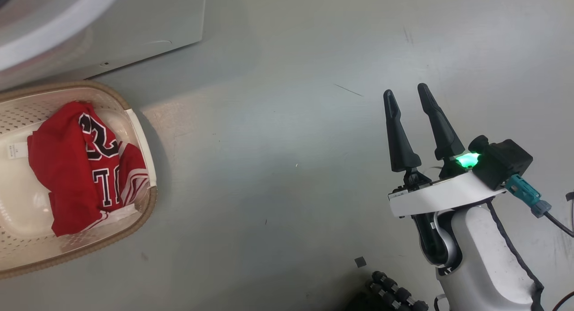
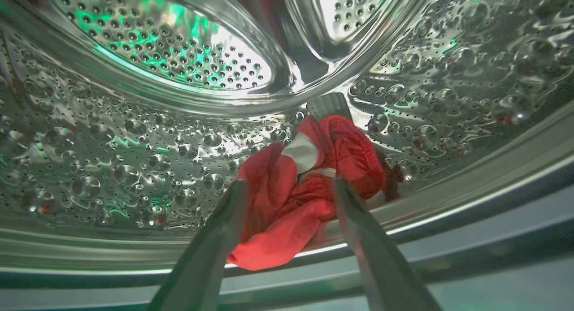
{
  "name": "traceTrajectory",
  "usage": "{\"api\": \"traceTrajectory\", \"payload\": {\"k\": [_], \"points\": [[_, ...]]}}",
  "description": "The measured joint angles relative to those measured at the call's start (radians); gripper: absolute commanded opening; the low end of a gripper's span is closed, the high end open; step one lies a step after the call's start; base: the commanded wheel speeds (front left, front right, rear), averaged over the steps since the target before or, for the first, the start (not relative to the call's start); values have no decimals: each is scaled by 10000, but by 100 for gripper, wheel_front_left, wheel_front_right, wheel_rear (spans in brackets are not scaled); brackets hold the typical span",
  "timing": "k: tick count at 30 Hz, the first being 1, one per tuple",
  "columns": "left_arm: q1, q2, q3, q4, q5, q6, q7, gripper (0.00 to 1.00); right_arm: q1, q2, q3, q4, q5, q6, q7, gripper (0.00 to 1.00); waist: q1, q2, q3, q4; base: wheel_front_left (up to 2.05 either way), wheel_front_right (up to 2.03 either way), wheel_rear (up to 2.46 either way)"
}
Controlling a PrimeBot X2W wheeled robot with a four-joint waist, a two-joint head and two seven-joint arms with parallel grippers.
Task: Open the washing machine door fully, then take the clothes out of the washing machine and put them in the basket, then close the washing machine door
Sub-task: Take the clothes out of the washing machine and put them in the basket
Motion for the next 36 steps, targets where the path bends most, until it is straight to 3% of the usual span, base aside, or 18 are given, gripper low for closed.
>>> {"api": "traceTrajectory", "payload": {"k": [8, 27, 28, 29, 30, 31, 32, 33, 36], "points": [[-366, 466, 240, 332, -15, -174, 1020, 100, -129, 2, 109, 25, 171, 2, 0, 100, 0, 0, 220, -216, 0, 0, 0], [-363, 625, 600, 769, -295, -245, 2414, 100, -449, 6, 169, 119, 261, 12, 0, 100, 0, 0, 527, -355, 0, 0, 0], [-361, 625, 631, 780, -307, -230, 2472, 93, -458, 6, 171, 119, 267, 12, 0, 100, 0, 0, 537, -358, 0, 0, 0], [-361, 625, 648, 800, -324, -198, 2558, 79, -465, 6, 173, 119, 274, 12, 0, 100, 0, 0, 545, -361, 0, 0, 0], [-359, 625, 663, 809, -324, -171, 2566, 50, -470, 4, 178, 121, 276, 12, 0, 100, -1, 0, 552, -365, 0, 0, 0], [-358, 631, 685, 811, -324, -171, 2602, 36, -475, 6, 194, 121, 282, 12, 0, 100, -1, 0, 560, -370, 0, 0, 0], [-358, 640, 702, 811, -324, -171, 2610, 6, -486, 6, 203, 121, 307, 13, 0, 100, -1, 0, 568, -376, 0, 0, 0], [-357, 640, 721, 798, -324, -169, 2612, 0, -502, 6, 207, 123, 341, 13, 0, 100, -1, 0, 575, -383, 0, 0, 0], [-352, 639, 731, 731, -324, -153, 2638, 0, -557, 6, 205, 134, 343, 13, 0, 100, -1, 0, 593, -404, 0, 0, 0]]}}
